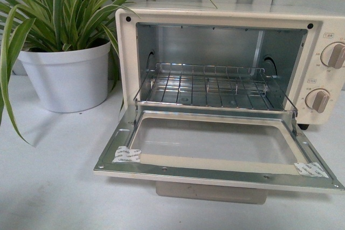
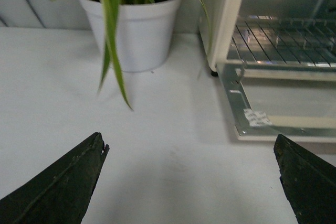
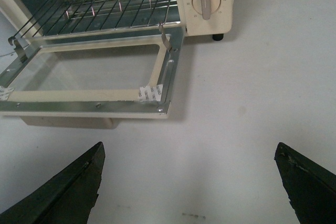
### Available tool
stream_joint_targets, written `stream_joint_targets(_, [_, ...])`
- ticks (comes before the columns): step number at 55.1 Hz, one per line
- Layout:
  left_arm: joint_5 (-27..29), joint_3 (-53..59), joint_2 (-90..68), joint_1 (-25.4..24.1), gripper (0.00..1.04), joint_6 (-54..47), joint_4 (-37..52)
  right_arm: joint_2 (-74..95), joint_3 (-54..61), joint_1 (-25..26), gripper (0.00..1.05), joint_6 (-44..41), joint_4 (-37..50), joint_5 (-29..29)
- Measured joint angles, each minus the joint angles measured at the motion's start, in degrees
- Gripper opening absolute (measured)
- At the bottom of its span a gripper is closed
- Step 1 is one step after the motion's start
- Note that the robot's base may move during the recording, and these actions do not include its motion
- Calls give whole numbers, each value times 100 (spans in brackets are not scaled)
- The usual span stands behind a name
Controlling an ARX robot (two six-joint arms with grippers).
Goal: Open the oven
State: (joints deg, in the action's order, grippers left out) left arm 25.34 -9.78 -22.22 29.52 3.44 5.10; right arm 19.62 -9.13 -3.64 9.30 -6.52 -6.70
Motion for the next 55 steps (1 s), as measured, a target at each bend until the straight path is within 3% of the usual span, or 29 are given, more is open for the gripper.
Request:
stream_joint_targets(7, [-157, 151, 988, -302, 98, 9, -525, -476, 201, 76, 95, -155, -94, -26])
stream_joint_targets(14, [-549, 332, 1386, -938, 98, 94, -603, -857, 306, 190, 95, -151, -142, -164])
stream_joint_targets(24, [-612, 350, 1438, -1045, 97, 96, -577, -1010, 367, 236, 94, -181, -48, -81])
stream_joint_targets(29, [-1047, 496, 1637, -1390, 76, -162, -435, -1847, 866, 350, 73, -662, 577, 673])
stream_joint_targets(38, [-1727, 647, 1862, -2068, 35, -256, -481, -1939, 870, 361, 32, -868, 640, 673])
stream_joint_targets(41, [-2424, 695, 1943, -2664, 21, -282, -520, -1939, 870, 361, 18, -885, 640, 667])
stream_joint_targets(43, [-2441, 706, 1965, -2859, 12, -291, -520, -1939, 870, 361, 11, -892, 640, 664])
stream_joint_targets(47, [-2500, 813, 2105, -2918, 4, -302, -514, -1939, 870, 361, 1, -911, 640, 680])
stream_joint_targets(55, [-2511, 905, 2199, -2929, 4, -304, -522, -1939, 870, 361, 1, -909, 640, 664])
